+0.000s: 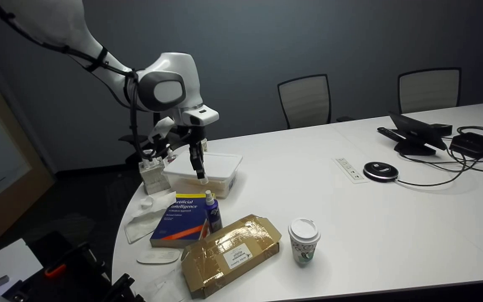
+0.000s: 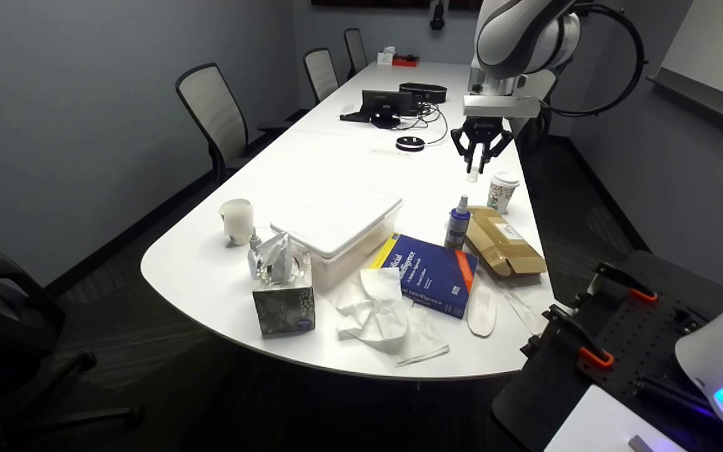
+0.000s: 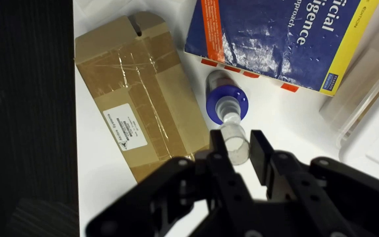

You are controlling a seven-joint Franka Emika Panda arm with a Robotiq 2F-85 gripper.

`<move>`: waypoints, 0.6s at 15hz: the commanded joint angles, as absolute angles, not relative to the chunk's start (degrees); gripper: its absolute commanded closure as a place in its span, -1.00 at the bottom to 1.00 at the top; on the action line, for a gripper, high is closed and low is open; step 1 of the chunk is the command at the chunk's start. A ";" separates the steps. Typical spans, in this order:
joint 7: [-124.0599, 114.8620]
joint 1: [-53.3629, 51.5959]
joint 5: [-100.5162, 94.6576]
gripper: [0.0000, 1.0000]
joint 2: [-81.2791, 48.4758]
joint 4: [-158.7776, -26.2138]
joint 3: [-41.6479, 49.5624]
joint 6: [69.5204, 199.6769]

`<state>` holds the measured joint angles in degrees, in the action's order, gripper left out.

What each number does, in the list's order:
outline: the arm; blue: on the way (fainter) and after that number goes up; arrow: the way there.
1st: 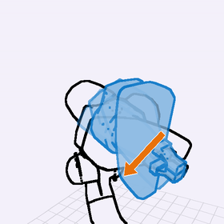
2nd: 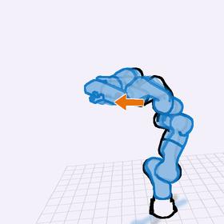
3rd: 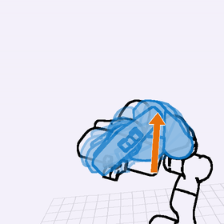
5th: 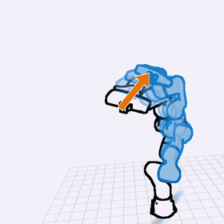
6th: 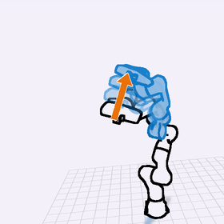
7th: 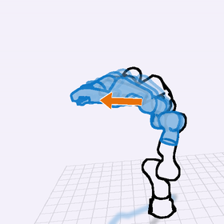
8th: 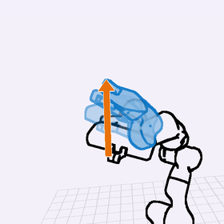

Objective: Put the clear lid on top of the blue bottle.

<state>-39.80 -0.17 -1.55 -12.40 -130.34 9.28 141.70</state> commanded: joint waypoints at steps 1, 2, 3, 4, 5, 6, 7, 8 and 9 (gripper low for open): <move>-39.18 0.91 0.45 0.88 -11.48 -132.00 8.72 143.58; -38.53 1.18 1.55 0.88 -11.49 -132.06 8.45 143.63; -38.38 1.24 2.19 0.88 -11.60 -132.03 8.38 143.62; -37.97 1.34 3.04 0.88 -11.78 -132.04 8.27 143.85; -37.55 1.42 3.94 0.88 -11.97 -132.00 8.16 144.09; -37.13 1.44 4.79 0.88 -12.25 -131.86 8.00 144.14; -36.81 1.39 5.30 0.88 -12.63 -131.72 7.98 144.28; -36.27 1.45 6.16 0.88 -13.04 -131.59 7.84 144.43; -35.96 1.49 6.69 0.88 -13.39 -131.57 7.74 144.62</move>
<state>-38.03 0.56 4.18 -13.18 -130.50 8.87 142.62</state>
